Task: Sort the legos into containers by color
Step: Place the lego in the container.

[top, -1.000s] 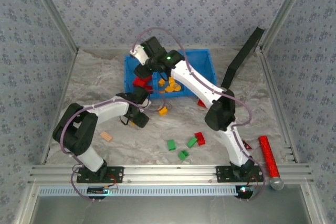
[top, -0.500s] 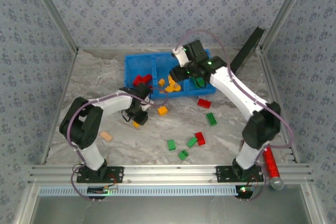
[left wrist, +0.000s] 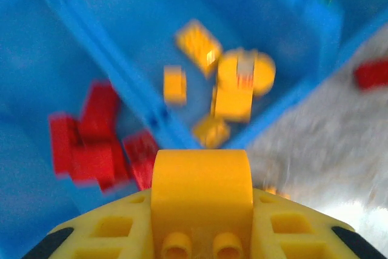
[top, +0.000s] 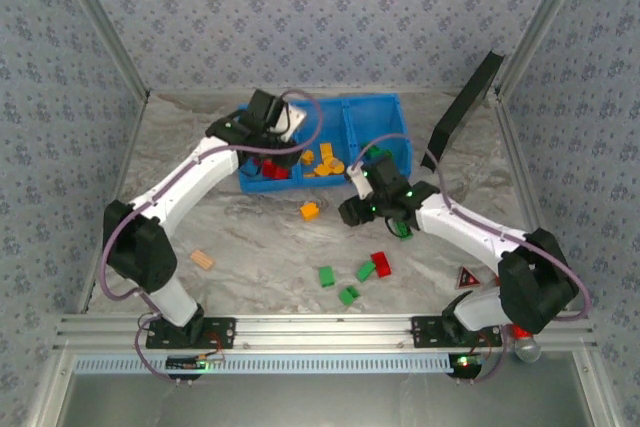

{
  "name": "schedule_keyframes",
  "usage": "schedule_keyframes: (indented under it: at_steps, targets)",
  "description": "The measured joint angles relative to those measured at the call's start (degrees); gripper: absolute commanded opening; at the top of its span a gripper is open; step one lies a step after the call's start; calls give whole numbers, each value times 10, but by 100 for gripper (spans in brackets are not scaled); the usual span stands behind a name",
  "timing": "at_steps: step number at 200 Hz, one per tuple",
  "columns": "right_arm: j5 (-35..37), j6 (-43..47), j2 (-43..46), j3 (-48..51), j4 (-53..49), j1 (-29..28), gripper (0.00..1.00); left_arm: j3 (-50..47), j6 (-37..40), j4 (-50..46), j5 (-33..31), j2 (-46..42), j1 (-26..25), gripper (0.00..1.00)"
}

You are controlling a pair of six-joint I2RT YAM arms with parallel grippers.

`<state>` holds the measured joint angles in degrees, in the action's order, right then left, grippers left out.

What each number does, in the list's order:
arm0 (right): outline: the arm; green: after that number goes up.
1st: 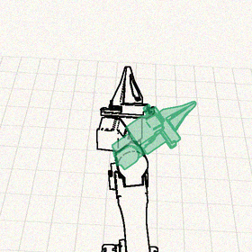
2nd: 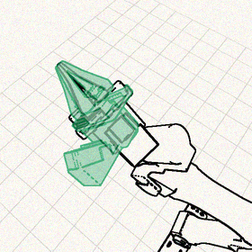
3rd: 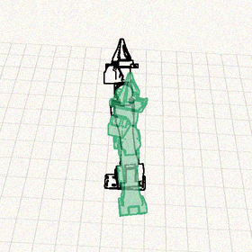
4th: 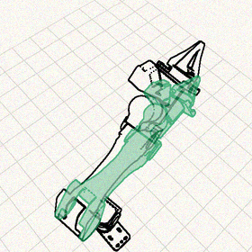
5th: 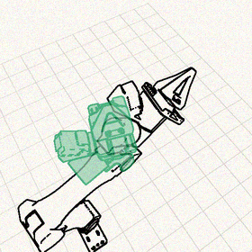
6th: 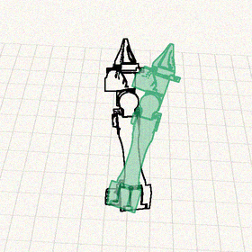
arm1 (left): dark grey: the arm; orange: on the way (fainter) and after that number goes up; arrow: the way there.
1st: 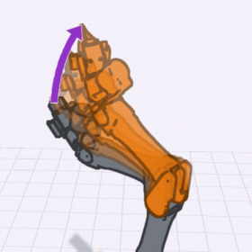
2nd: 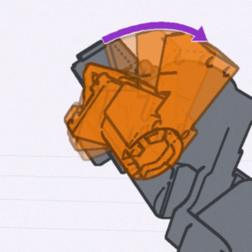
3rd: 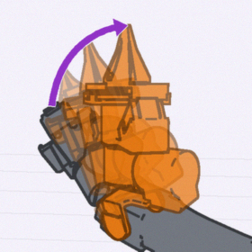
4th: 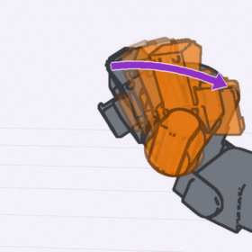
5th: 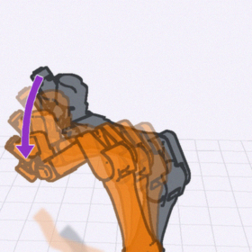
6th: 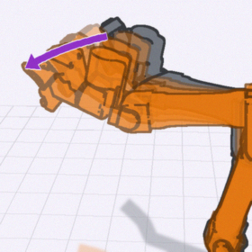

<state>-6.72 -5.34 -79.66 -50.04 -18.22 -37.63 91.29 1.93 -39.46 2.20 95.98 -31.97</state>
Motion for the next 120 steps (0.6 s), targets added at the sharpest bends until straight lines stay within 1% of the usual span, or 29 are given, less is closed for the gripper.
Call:
schedule_keyframes:
  at_steps: [19,34,62,96,108,120]
  targets:
    - [-2,5,-9,18,47,-18,61,83,0,16,0,49,-2,22]
    - [-2,14,-13,24,84,-27,60,118,-1,32,0,93,-5,22]
    - [-2,33,-45,21,146,-38,59,187,-3,37,-3,213,-23,22]
    - [3,44,-104,-5,169,-58,59,337,-4,5,-6,376,-44,22]
    - [10,49,-119,-15,172,-70,60,381,-5,-12,-11,410,-46,22]
    - [14,52,-131,-25,176,-80,60,403,-8,-22,-12,430,-48,22]
